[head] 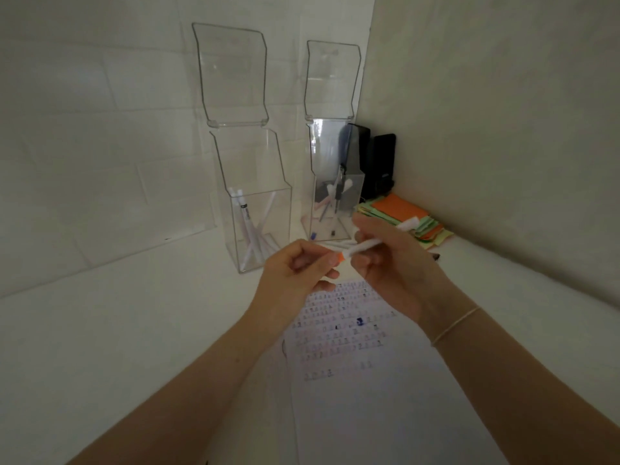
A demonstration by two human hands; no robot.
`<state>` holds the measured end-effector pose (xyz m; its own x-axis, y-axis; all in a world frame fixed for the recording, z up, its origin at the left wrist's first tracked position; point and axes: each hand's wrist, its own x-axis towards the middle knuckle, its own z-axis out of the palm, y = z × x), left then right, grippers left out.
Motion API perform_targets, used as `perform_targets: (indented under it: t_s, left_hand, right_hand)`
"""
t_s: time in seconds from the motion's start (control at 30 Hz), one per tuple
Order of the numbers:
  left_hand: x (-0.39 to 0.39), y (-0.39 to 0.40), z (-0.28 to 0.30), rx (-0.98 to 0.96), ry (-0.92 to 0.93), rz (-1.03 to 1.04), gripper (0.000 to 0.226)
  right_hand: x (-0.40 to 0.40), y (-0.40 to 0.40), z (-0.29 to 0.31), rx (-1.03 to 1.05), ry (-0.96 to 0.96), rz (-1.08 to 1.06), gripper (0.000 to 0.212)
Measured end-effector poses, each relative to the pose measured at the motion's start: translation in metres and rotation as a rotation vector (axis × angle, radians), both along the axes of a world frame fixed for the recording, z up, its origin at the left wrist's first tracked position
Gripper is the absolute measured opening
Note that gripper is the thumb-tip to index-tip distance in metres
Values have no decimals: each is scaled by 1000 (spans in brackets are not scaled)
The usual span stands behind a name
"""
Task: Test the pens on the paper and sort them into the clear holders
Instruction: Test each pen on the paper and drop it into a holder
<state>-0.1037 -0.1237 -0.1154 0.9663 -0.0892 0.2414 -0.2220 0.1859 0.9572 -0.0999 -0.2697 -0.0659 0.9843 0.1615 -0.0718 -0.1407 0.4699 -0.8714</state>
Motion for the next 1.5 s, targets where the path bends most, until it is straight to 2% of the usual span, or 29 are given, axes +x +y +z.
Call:
perform_targets:
  t_s: [0.03, 0.1, 0.17, 0.27, 0.37, 0.47, 0.6, 0.73, 0.83, 0.93, 1.0, 1.1, 1.23, 1.37, 1.5]
  left_hand:
    - [0, 0, -1, 82, -24, -37, 11]
    - [0, 1, -3, 388, -124, -73, 16]
    - [-3, -1, -6, 652, -232, -85, 22]
    - [-6, -2, -4, 768, -355, -33, 16]
    - [-1, 4, -6, 888, -521, 69, 33]
    - [-1, 6, -7, 927, -610, 116, 50]
    - [-5, 7, -7, 983, -707, 172, 47]
    - [-4, 6, -10, 963, -687, 199, 43]
    - [-1, 8, -12, 932, -535, 242, 44]
    - [2, 12, -18, 1047, -417, 290, 35]
    - [2, 11, -24, 1144, -407, 265, 30]
    - [0, 5, -31, 1227, -443, 201, 33]
    - [-2, -3, -39, 1295, -456, 131, 40]
    - [-2, -3, -43, 1366, -475, 110, 38]
    - [0, -2, -45, 1372, -490, 110, 38]
  right_hand:
    - [1, 2, -1, -174, -52, -57, 25]
    - [3, 6, -2, -479, -117, -142, 31]
    - [4, 10, 4, -663, -146, -216, 37]
    - [5, 9, 16, -690, -149, -100, 32]
    - [5, 2, 22, -627, -134, 96, 20]
    - [4, -5, 22, -569, -122, 182, 26]
    - [-2, -11, 21, -507, -113, 209, 33]
    - [-6, -16, 18, -498, -105, 188, 39]
    - [-4, -22, 14, -419, -88, -8, 39]
    - [-4, -37, 10, -314, -160, -385, 17]
    - [-9, -45, 1, -392, -197, -414, 1]
    - [-20, -47, -21, -641, -149, -354, 12]
    - [-33, -35, -51, -579, -58, -232, 23]
    - [-40, -32, -75, -847, -111, -330, 37]
    - [-46, -32, -83, -953, -150, -423, 30]
